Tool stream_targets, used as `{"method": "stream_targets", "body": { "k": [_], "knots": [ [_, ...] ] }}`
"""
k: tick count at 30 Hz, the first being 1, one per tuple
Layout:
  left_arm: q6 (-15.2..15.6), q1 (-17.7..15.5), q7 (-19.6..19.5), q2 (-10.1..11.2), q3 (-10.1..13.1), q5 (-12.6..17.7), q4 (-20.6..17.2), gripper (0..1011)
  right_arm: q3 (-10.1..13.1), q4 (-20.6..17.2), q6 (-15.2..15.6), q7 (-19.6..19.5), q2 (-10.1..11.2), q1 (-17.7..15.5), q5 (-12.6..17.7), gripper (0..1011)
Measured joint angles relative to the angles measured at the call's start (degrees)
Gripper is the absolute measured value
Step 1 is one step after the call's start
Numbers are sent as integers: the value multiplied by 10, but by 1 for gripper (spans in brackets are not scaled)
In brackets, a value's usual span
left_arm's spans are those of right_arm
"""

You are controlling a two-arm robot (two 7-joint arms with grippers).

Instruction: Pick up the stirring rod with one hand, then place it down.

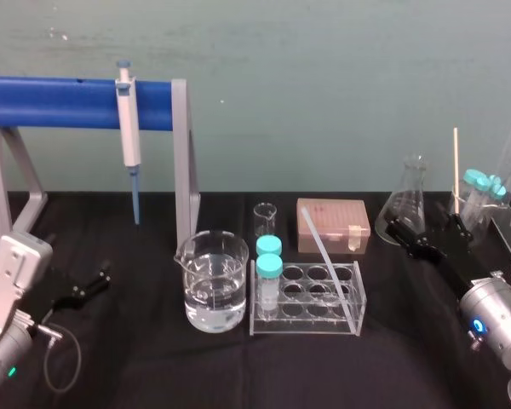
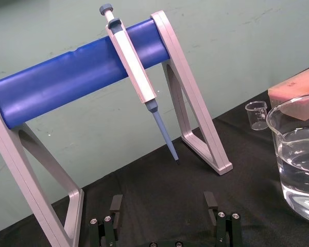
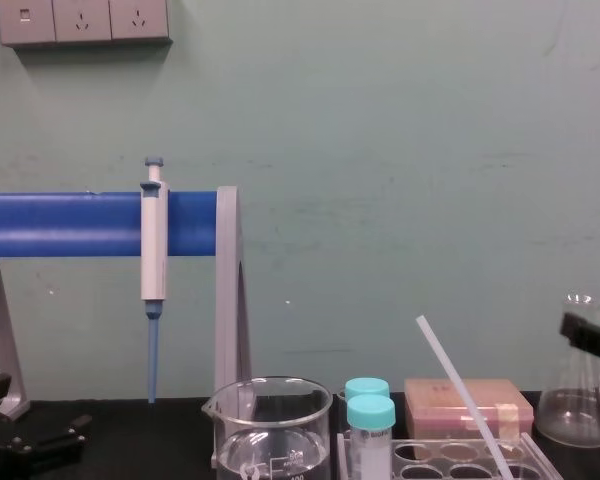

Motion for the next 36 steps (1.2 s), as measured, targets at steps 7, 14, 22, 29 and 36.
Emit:
{"method": "stream_targets", "body": {
  "k": [7,14,22,29,36],
  "knots": [
    [0,0,0,0,0,0,0,1000,8,-22,73,-28,5,-19,-1,1000],
    [0,0,0,0,0,0,0,1000,12,-25,85,-30,5,-23,0,1000],
    [0,0,0,0,0,0,0,1000,12,-26,85,-30,5,-23,-1,1000],
    [0,0,0,0,0,0,0,1000,11,-26,84,-31,5,-23,-1,1000],
    [0,0,0,0,0,0,0,1000,11,-26,84,-31,5,-23,-2,1000]
  ]
}}
